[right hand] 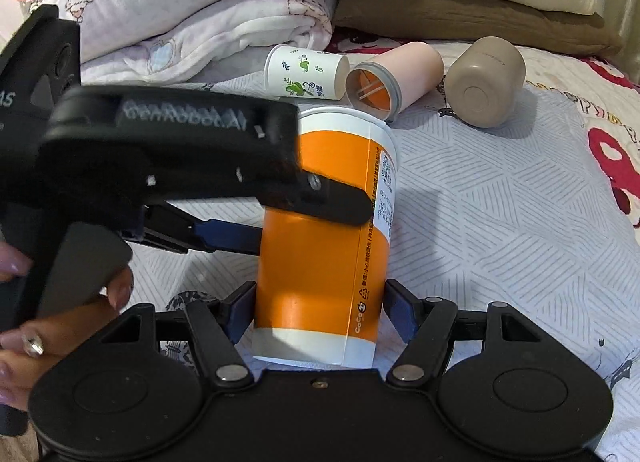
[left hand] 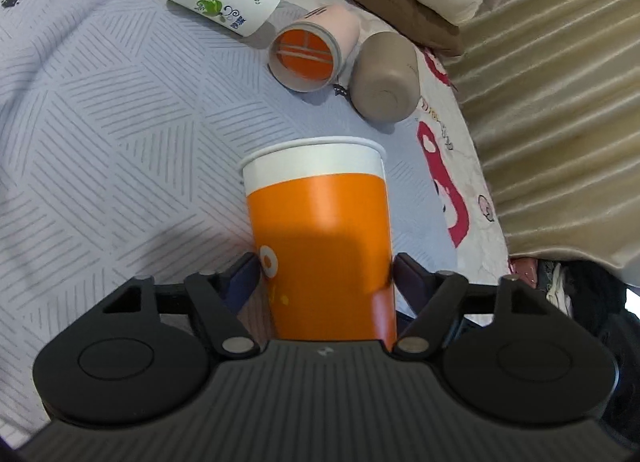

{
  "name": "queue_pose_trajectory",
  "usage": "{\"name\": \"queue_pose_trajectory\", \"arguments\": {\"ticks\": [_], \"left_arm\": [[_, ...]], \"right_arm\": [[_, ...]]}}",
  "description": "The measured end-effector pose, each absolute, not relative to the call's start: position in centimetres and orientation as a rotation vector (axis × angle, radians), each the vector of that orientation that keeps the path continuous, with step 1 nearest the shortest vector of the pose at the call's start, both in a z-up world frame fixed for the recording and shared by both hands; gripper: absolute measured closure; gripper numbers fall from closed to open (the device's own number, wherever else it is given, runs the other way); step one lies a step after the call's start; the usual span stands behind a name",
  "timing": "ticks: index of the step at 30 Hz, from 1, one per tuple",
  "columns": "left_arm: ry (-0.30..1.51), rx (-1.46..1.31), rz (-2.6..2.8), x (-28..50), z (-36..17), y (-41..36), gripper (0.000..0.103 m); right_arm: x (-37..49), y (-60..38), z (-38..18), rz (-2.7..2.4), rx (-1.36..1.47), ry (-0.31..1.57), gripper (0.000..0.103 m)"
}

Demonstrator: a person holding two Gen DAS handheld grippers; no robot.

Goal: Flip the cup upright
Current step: 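Rotate the right gripper to tilt the orange cup rim-up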

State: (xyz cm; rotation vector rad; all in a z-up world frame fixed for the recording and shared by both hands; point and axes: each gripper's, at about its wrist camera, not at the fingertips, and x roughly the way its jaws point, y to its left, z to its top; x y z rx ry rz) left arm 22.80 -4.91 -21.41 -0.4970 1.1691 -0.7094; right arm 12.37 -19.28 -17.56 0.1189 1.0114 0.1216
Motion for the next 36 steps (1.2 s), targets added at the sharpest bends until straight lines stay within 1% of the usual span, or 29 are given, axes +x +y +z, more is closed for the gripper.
{"name": "queue_pose_trajectory", "arguments": {"ticks": [3, 5, 6, 9, 12, 16, 17, 20, 25, 30, 36], "left_arm": [[1.171, -0.478, -0.716, 22.9, -21.3, -5.0, 0.032], [1.169, -0.468, -0.722, 22.9, -21.2, -5.0, 0.032], [1.171, -0.46, -0.725, 23.0, -21.1, -5.1, 0.032], [1.171, -0.438, -0.735, 23.1, -21.0, -5.1, 0.033], [1.164, -0.405, -0.748, 23.2, -20.8, -5.0, 0.033], [1.14, -0.371, -0.783, 23.1, -20.2, -4.8, 0.033], [1.129, -0.355, -0.786, 23.0, -20.0, -4.7, 0.033], [1.081, -0.308, -0.804, 22.5, -18.9, -4.5, 0.033], [0.98, -0.24, -0.826, 21.5, -16.6, -3.7, 0.033], [0.841, -0.159, -0.841, 19.6, -14.0, -2.5, 0.033], [0.674, -0.058, -0.827, 17.4, -11.6, -1.4, 0.033]], "right_arm": [[13.1, -19.9, -17.5, 0.163, 0.128, 1.054, 0.029], [13.9, -20.5, -17.4, 0.185, 0.138, 1.1, 0.021], [14.5, -20.8, -17.2, 0.207, 0.144, 1.108, 0.02], [16.2, -22.3, -17.0, 0.284, 0.199, 1.131, 0.02], [17.7, -23.2, -17.5, 0.37, 0.261, 1.197, 0.019], [18.2, -22.9, -18.1, 0.434, 0.263, 1.253, 0.02], [18.1, -22.7, -18.1, 0.442, 0.259, 1.256, 0.022], [17.8, -21.9, -17.4, 0.45, 0.203, 1.217, 0.023], [16.7, -20.7, -15.5, 0.449, 0.062, 1.09, 0.024], [15.1, -19.3, -13.3, 0.408, -0.043, 0.921, 0.025], [13.7, -16.8, -12.0, 0.393, -0.203, 0.704, 0.026]]}}
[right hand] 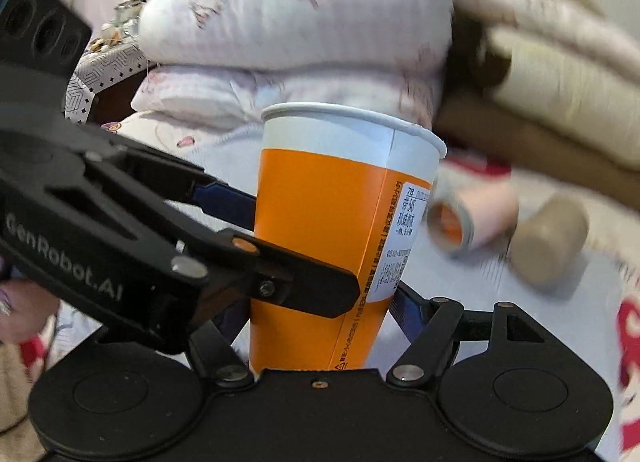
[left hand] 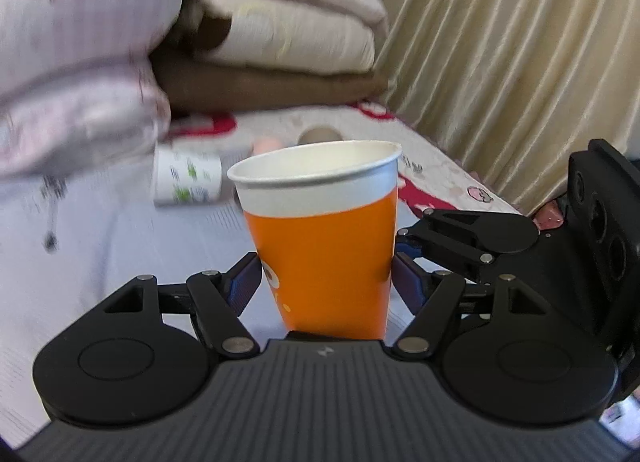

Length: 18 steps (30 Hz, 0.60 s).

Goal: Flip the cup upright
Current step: 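Rotate the right gripper to tilt the orange cup rim-up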

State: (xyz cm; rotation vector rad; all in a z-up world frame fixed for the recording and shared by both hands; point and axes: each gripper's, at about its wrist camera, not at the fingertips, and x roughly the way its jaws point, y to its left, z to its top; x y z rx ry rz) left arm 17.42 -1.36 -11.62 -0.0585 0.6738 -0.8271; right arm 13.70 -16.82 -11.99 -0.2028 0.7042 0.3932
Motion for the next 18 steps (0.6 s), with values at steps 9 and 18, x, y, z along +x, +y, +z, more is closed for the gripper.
{"name": "queue_pose_trajectory", "arguments": {"ticks": [9, 18], "left_arm": [[0.494, 0.077, -0.745, 16.2, -12.0, -1.7, 0.033], [0.532, 0.092, -0.72, 18.7, -14.8, -2.7, 0.034]], "right_arm": [[12.5, -15.3, -15.5, 0.338, -0.481, 0.292, 0.025], [17.7, -16.2, -18.0, 0.314, -0.341, 0.347, 0.026]]}}
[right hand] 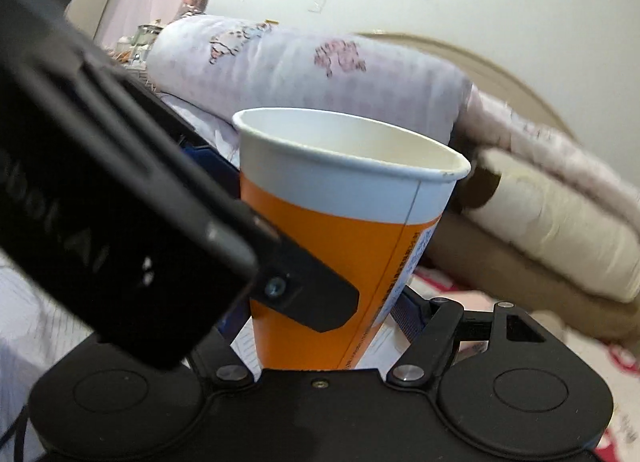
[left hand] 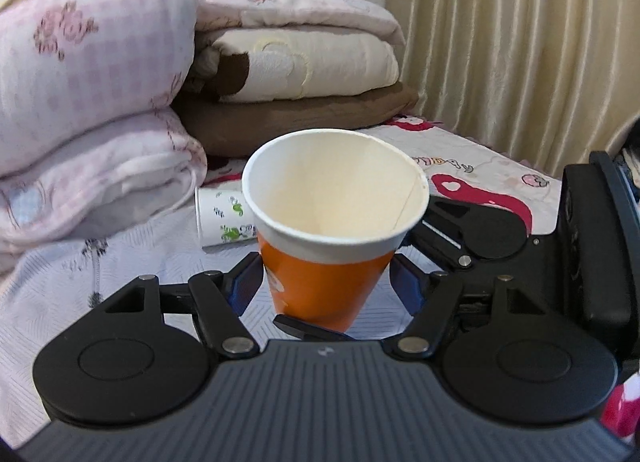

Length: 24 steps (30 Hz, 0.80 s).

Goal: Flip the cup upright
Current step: 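Rotate the right gripper to tilt the orange cup rim-up, then lower the upright cup onto the cloth and open the right gripper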

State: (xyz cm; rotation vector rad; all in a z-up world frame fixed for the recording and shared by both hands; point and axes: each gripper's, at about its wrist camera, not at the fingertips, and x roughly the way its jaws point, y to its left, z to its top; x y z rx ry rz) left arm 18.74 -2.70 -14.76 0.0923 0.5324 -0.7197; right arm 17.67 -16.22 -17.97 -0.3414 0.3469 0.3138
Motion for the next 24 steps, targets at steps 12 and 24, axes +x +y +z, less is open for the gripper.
{"name": "queue_pose_trajectory", "arguments": {"ticks": [12, 24], "left_arm": [[0.627, -0.004, -0.718, 20.4, -16.8, -3.0, 0.034], [0.651, 0.062, -0.71, 19.4, -17.1, -3.5, 0.033]], "right_arm": [[21.0, -16.5, -18.7, 0.334, -0.225, 0.472, 0.027], [18.7, -16.1, -19.0, 0.333, -0.283, 0.448, 0.026]]}}
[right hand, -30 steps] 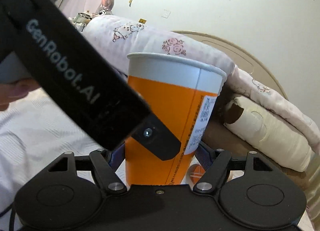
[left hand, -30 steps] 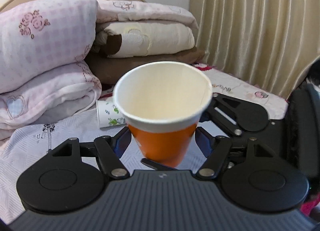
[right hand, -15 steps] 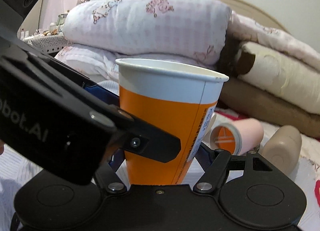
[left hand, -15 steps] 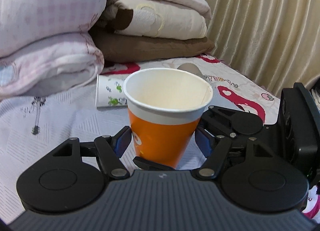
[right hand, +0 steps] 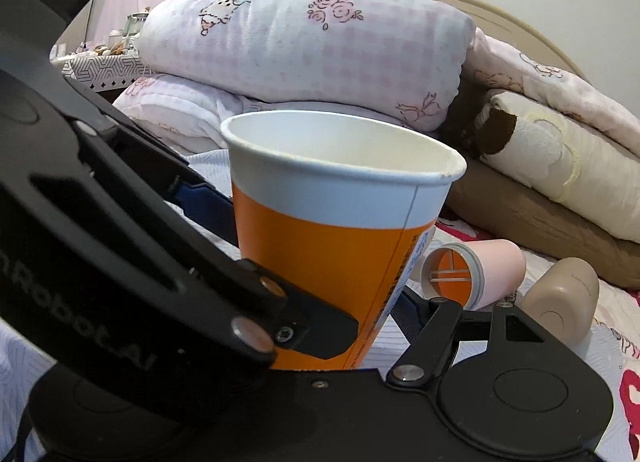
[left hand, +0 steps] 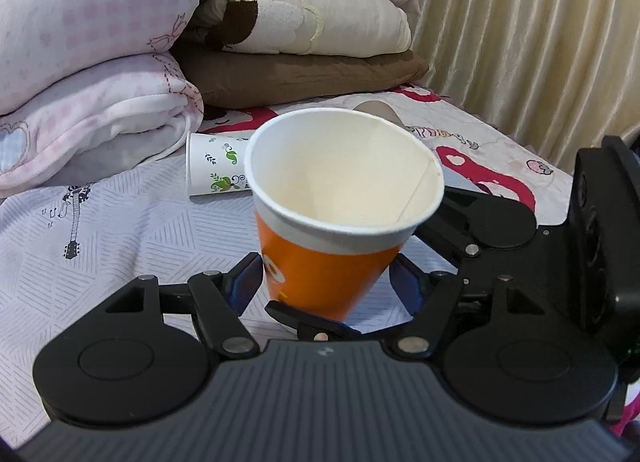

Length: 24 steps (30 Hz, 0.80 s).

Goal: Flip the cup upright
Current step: 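Lower the upright cup onto the cloth and open the right gripper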

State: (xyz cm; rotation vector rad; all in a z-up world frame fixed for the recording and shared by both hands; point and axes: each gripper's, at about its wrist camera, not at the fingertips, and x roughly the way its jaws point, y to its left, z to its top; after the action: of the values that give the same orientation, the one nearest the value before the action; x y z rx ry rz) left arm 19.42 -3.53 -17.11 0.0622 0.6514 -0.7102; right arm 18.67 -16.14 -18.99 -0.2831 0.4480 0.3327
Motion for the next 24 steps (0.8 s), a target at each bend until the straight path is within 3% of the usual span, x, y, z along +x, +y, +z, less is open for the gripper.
{"name": "queue_pose_trajectory", "arguments": {"ticks": [5, 24], "left_arm": [[0.643, 0.083, -0.713, 18.7, -16.6, -3.8, 0.033], [0.799, -0.001, -0.553, 13.3, -10.1, -2.3, 0.027]], "right_arm": [[17.9, -16.9, -18.7, 0.326, -0.266, 0.453, 0.022], [10.9, -20.1, -13.2, 0.34, -0.13, 0.597, 0.022]]}}
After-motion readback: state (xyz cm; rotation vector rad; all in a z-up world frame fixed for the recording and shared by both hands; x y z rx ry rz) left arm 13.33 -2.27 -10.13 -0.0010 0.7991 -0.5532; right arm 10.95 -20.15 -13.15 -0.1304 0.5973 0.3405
